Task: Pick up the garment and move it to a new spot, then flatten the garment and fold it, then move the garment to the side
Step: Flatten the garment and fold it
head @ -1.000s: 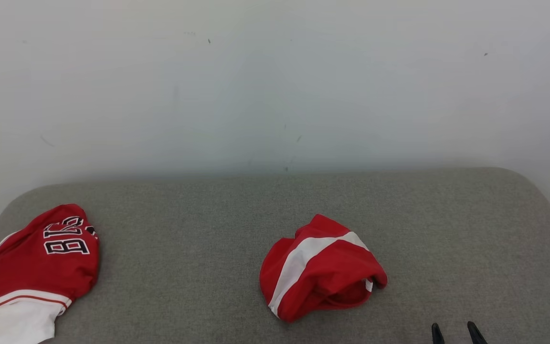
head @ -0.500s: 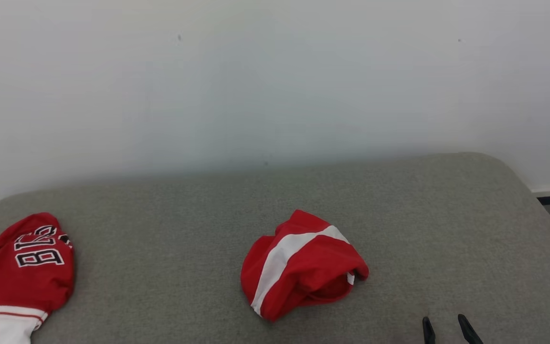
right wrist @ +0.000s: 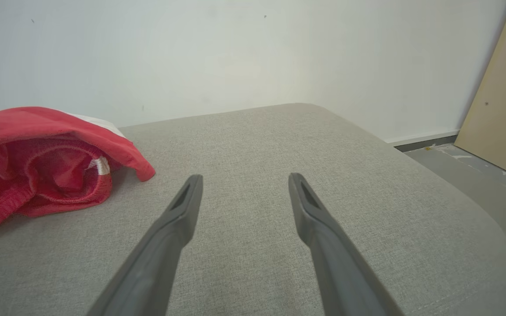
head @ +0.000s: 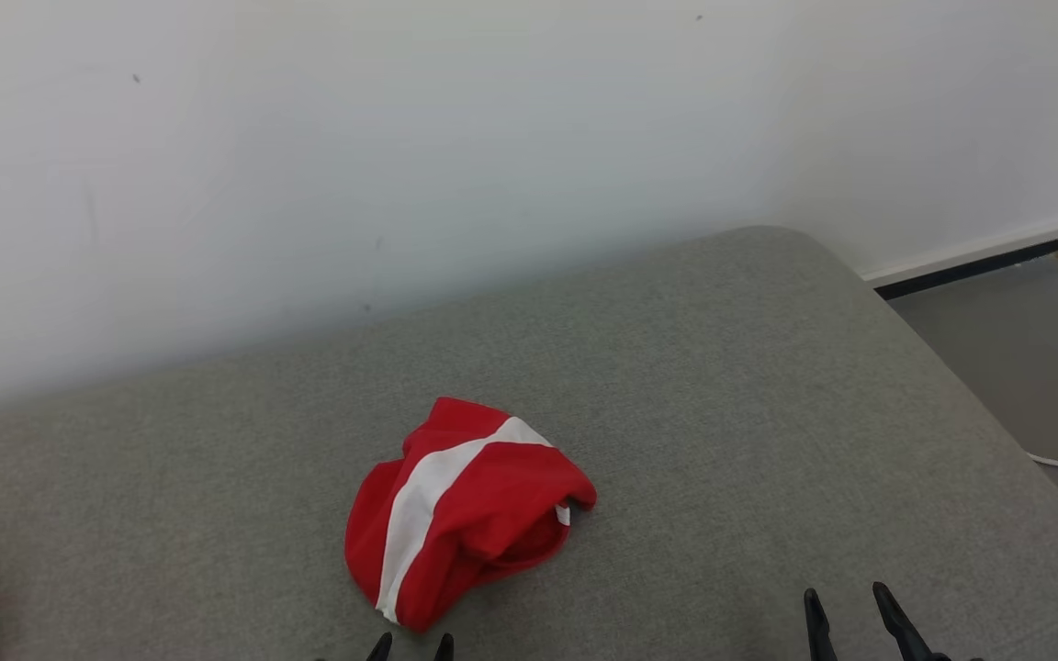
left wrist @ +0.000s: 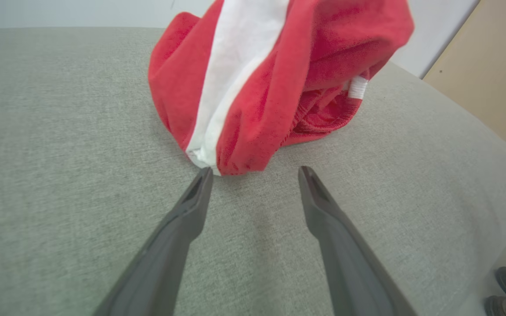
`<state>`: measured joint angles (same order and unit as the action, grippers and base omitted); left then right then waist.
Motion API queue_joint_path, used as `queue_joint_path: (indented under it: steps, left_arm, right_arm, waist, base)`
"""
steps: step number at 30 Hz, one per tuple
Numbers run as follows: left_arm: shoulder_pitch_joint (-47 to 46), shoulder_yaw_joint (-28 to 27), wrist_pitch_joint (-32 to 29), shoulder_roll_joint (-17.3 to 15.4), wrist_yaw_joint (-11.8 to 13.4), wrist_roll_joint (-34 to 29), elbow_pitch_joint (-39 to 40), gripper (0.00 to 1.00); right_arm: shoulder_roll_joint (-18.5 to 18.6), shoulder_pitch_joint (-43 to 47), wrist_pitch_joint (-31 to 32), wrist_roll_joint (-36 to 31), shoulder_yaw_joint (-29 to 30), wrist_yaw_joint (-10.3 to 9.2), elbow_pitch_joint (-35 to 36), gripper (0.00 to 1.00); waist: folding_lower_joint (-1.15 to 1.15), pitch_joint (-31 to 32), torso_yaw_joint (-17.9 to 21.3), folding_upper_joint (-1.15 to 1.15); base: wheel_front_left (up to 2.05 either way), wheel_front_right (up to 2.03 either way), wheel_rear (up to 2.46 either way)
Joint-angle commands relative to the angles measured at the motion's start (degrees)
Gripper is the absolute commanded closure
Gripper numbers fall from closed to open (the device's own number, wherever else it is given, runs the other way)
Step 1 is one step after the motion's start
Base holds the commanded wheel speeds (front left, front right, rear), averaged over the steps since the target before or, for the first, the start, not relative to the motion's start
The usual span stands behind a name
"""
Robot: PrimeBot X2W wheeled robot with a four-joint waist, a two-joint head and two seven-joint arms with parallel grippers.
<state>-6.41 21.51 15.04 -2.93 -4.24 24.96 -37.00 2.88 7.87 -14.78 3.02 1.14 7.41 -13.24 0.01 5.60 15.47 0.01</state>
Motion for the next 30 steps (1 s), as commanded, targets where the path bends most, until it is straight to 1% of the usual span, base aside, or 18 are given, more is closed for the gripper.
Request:
queue_joint_path:
  steps: [1,2,3,5,7,11,12,13,14,17,20,23,25,30]
  left_arm:
    - [-1.9,1.3,0.1,0.0,1.5,0.8,-1.4,0.00]
    - [-1.9,1.3,0.1,0.0,1.5,0.8,-1.4,0.00]
    - [-2.6,1.7,0.1,0.0,2.3,1.5,-1.9,0.00]
    - [-3.4,2.3,0.1,0.0,4.6,2.1,-3.2,0.00]
    - [-4.2,1.9,0.1,-0.1,7.5,2.7,-4.2,0.00]
    - [-5.2,1.1,0.1,0.0,10.4,3.1,-5.0,0.00]
    - [-5.5,0.7,0.1,0.0,10.9,2.9,-4.9,0.35]
    - [-6.1,0.1,0.1,-0.1,11.6,2.4,-4.6,0.98]
    - [-6.5,-0.4,0.1,0.0,12.0,1.9,-4.1,1.00]
    - [-8.0,-2.4,0.1,-0.2,13.2,0.3,-2.2,1.00]
    - [-11.0,-3.8,0.1,-0.6,13.3,-1.7,1.2,1.00]
    - [-15.3,-3.8,0.1,-0.6,12.5,-4.6,4.8,1.00]
    - [-19.0,-2.5,0.1,-0.5,11.7,-7.1,6.5,1.00]
    - [-29.0,0.1,0.1,-0.2,9.8,-10.3,8.4,1.00]
  right_arm:
    - [0.0,-0.6,0.0,0.4,-0.3,0.15,0.2,0.00]
    - [0.0,-0.6,0.0,0.4,-0.3,0.15,0.2,0.00]
    - [0.0,-0.7,-0.1,0.4,-0.3,0.15,0.1,0.00]
    - [0.0,-0.8,-0.1,0.6,-0.5,0.15,0.0,0.00]
    - [0.0,-0.7,-0.1,0.8,-0.6,0.15,-0.1,0.00]
    - [0.0,-0.5,-0.1,1.1,-0.6,0.15,-0.3,0.00]
    - [0.0,-0.5,-0.1,1.2,-0.7,0.15,-0.3,0.00]
    - [0.0,-0.5,-0.1,1.4,-0.7,0.15,-0.3,0.00]
    - [0.0,-0.6,-0.2,1.5,-0.8,0.15,-0.4,0.00]
    - [0.0,-0.7,-0.2,1.6,-1.2,0.16,-0.5,0.00]
    - [0.0,-0.6,-0.2,1.9,-1.4,0.16,-0.8,0.00]
    - [0.0,-0.7,-0.3,2.2,-1.7,0.16,-1.0,0.00]
    - [0.0,-0.8,-0.3,2.2,-1.9,0.16,-1.2,0.00]
    - [0.0,-1.5,-0.3,2.6,-3.0,0.16,-1.8,0.00]
  waist:
    - [-0.01,-1.6,3.7,-0.01]
    - [-0.01,-1.6,3.7,-0.01]
    - [-0.01,-1.6,3.9,-0.01]
    - [-0.01,-1.7,4.2,-0.01]
    - [-0.01,-1.7,4.3,-0.01]
    - [-0.01,-1.6,4.0,-0.01]
    - [-0.01,-1.6,3.9,-0.01]
    - [-0.01,-1.5,3.7,-0.01]
    - [-0.01,-1.5,3.5,-0.01]
    - [-0.01,-1.2,3.1,-0.01]
    - [-0.01,-1.0,2.9,-0.01]
    - [-0.01,-0.7,2.8,-0.01]
    - [-0.01,-0.5,3.0,-0.01]
    - [-0.01,-0.1,4.8,-0.01]
  base:
    - [0.00,0.00,0.00]
    - [0.00,0.00,0.00]
    - [0.00,0.00,0.00]
    - [0.00,0.00,0.00]
    - [0.00,0.00,0.00]
    - [0.00,0.00,0.00]
    - [0.00,0.00,0.00]
    - [0.00,0.00,0.00]
    - [0.00,0.00,0.00]
    - [0.00,0.00,0.00]
    - [0.00,0.00,0.00]
    - [0.00,0.00,0.00]
    - [0.00,0.00,0.00]
    - [0.00,0.00,0.00]
